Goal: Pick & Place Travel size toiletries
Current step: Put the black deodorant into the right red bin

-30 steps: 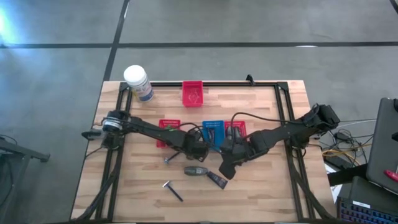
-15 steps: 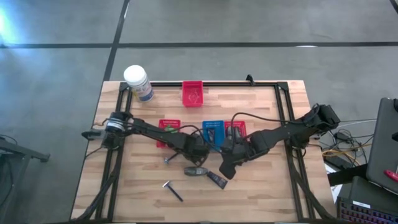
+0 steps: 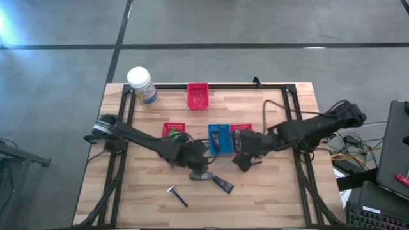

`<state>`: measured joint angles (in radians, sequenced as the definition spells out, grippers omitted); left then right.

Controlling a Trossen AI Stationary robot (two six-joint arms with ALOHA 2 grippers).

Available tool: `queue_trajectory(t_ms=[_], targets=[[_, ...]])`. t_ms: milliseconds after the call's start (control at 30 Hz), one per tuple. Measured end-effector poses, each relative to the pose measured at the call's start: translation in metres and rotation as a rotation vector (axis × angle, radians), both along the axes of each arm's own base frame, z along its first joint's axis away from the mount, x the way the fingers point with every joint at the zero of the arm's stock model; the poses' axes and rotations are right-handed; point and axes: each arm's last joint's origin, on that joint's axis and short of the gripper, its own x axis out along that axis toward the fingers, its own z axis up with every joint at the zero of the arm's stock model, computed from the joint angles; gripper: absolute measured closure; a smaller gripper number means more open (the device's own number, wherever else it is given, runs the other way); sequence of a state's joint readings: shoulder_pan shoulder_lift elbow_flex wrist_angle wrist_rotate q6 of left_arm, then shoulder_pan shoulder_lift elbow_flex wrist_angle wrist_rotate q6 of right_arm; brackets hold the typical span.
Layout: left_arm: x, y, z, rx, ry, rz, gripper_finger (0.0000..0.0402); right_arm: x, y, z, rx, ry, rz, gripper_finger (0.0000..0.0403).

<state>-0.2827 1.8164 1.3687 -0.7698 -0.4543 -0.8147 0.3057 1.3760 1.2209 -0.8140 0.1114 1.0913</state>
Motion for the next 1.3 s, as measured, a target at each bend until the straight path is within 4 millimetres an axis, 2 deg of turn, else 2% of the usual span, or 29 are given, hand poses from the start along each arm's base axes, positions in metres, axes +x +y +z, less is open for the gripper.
queue_trajectory(t_ms=[100,200,333,500,667,933,1300], targets=[[-0.012,-0.011,0.024,0.052,-0.086,-0.026,0.0185,-0.011,-0.012,0.004,0.039,-0.097,-0.048,0.0039],[-0.02,-0.018,0.043,0.135,-0.176,-0.045,0.0185,-0.009,-0.024,0.002,0.105,-0.287,-0.097,0.0039],[-0.022,-0.016,0.052,0.142,-0.213,-0.046,0.0185,-0.001,-0.036,-0.014,0.205,-0.473,-0.134,0.0039],[-0.012,-0.028,0.061,0.213,-0.297,-0.217,0.0185,0.005,-0.038,-0.032,0.242,-0.467,-0.132,0.0039],[-0.006,-0.031,0.065,0.294,-0.315,-0.329,0.0185,0.006,-0.037,-0.028,0.258,-0.479,-0.09,0.0039],[0.002,-0.027,0.072,0.334,-0.359,-0.404,0.0185,0.01,-0.035,-0.029,0.267,-0.469,-0.053,0.0043],[0.007,-0.026,0.07,0.362,-0.361,-0.434,0.0185,0.035,-0.031,-0.025,0.278,-0.466,0.031,0.009]])
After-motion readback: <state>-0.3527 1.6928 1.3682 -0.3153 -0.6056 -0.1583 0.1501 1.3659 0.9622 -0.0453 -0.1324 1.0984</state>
